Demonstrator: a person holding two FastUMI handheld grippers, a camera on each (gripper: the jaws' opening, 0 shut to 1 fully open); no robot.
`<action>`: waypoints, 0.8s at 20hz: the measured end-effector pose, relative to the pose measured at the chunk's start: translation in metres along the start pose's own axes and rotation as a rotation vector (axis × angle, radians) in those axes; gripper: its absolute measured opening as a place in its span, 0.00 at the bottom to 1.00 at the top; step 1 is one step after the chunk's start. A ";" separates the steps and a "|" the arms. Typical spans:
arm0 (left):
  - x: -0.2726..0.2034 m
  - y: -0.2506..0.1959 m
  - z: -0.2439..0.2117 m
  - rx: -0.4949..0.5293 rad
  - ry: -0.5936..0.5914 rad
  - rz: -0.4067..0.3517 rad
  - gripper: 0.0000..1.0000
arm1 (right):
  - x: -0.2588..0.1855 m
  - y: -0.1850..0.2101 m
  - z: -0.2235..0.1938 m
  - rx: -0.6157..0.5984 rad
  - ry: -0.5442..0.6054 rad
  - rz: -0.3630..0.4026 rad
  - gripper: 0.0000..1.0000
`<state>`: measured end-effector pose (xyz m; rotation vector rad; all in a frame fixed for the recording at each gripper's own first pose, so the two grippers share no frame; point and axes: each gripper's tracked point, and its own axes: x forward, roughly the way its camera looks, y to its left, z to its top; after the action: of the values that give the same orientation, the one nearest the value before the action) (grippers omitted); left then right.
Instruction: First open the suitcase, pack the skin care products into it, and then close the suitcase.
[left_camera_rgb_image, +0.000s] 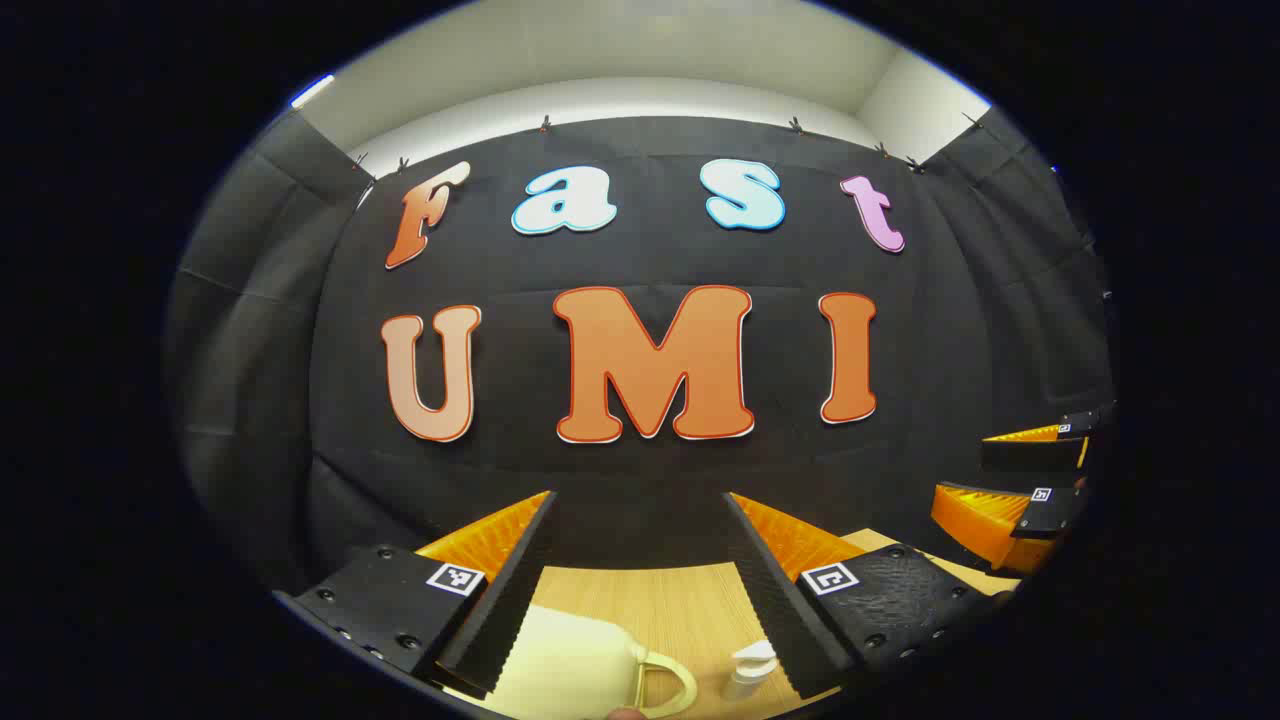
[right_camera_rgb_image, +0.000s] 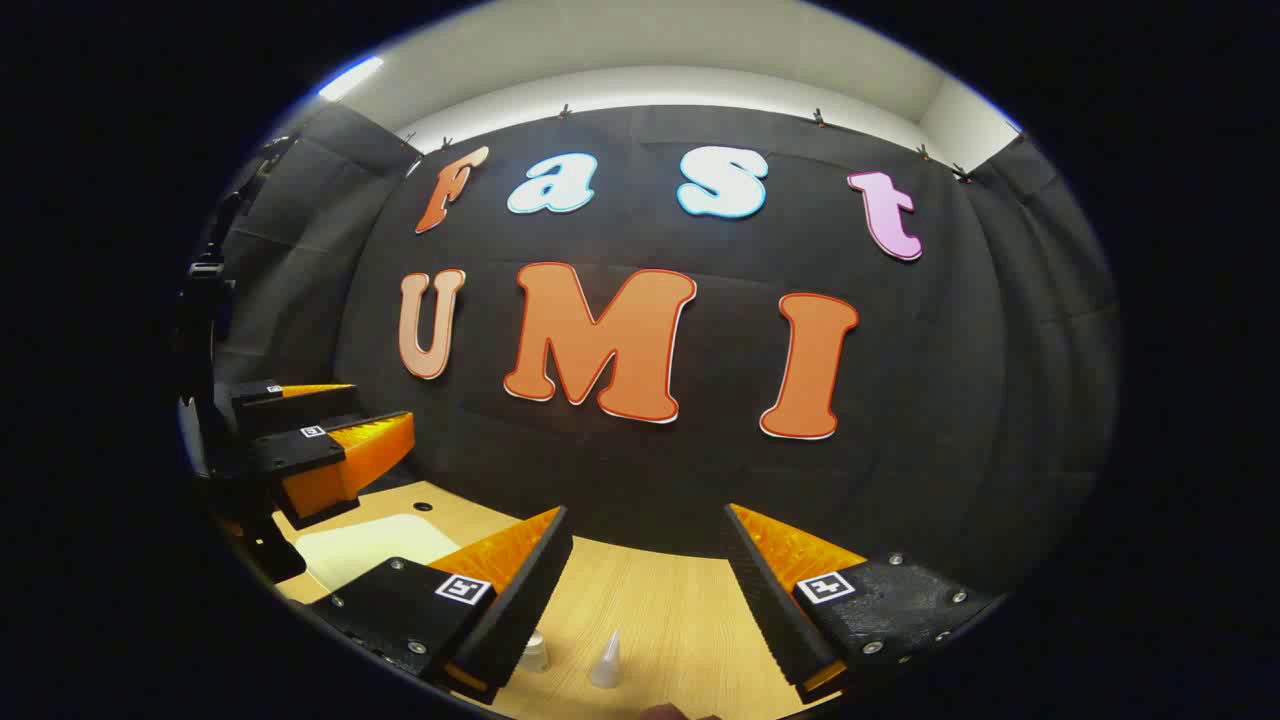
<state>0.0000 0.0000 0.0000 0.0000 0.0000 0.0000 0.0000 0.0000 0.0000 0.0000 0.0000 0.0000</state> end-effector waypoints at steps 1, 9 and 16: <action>0.001 -0.002 -0.001 0.002 0.001 0.012 0.99 | 0.002 0.002 -0.001 0.002 -0.004 0.021 0.95; 0.001 -0.014 0.013 -0.005 -0.031 0.091 0.99 | 0.013 -0.008 -0.015 0.022 0.000 0.087 0.95; 0.015 0.000 -0.050 0.178 0.104 -0.009 1.00 | 0.032 -0.015 -0.026 0.001 0.032 -0.017 0.95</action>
<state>0.0154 0.0003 -0.0504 0.1785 0.1036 -0.0091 0.0317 -0.0148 -0.0258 0.0010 0.0322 -0.0174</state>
